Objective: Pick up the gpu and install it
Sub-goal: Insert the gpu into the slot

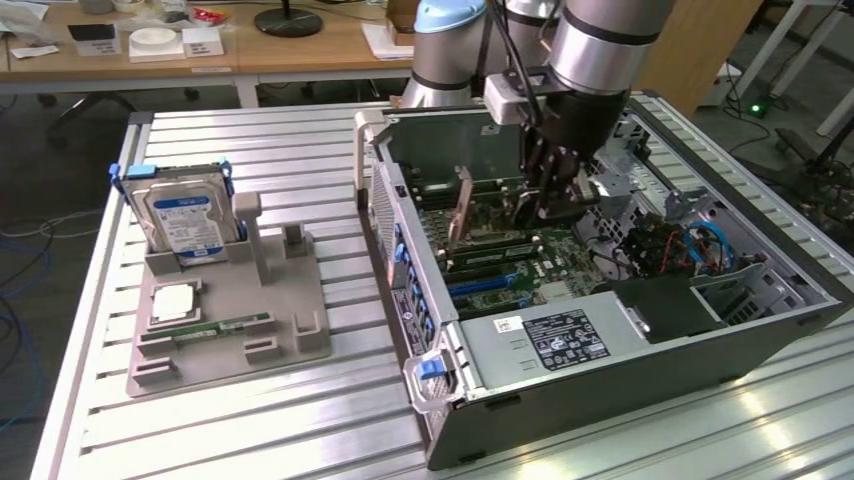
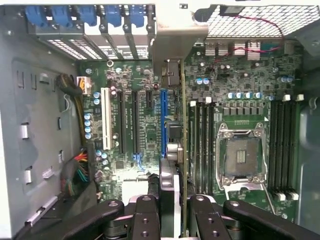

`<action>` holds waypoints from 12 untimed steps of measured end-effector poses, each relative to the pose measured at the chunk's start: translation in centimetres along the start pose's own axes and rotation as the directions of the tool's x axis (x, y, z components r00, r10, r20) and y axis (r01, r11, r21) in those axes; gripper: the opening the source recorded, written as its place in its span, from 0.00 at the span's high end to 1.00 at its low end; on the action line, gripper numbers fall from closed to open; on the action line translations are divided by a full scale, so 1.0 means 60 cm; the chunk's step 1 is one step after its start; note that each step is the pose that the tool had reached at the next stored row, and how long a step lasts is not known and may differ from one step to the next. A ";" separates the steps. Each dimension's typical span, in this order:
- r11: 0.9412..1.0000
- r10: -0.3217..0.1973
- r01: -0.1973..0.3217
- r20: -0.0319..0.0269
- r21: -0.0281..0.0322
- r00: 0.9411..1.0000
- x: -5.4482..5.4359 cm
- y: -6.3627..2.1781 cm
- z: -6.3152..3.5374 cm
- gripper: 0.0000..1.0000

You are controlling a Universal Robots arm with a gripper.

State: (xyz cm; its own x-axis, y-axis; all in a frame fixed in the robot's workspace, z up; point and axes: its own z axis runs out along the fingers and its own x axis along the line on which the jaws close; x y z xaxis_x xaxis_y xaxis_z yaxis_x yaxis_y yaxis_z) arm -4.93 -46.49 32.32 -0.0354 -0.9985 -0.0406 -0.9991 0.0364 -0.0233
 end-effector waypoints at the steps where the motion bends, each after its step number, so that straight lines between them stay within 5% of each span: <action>1: 1.000 0.000 0.000 0.000 0.000 1.000 0.001 0.000 0.001 0.72; 12: 1.000 0.001 -0.001 -0.003 -0.001 1.000 0.003 0.019 0.033 0.72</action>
State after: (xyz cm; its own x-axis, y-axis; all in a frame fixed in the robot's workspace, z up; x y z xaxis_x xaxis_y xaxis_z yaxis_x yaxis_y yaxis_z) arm -6.04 -46.58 30.33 -0.0368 -0.9986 -0.0380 -0.9991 0.0377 -0.0218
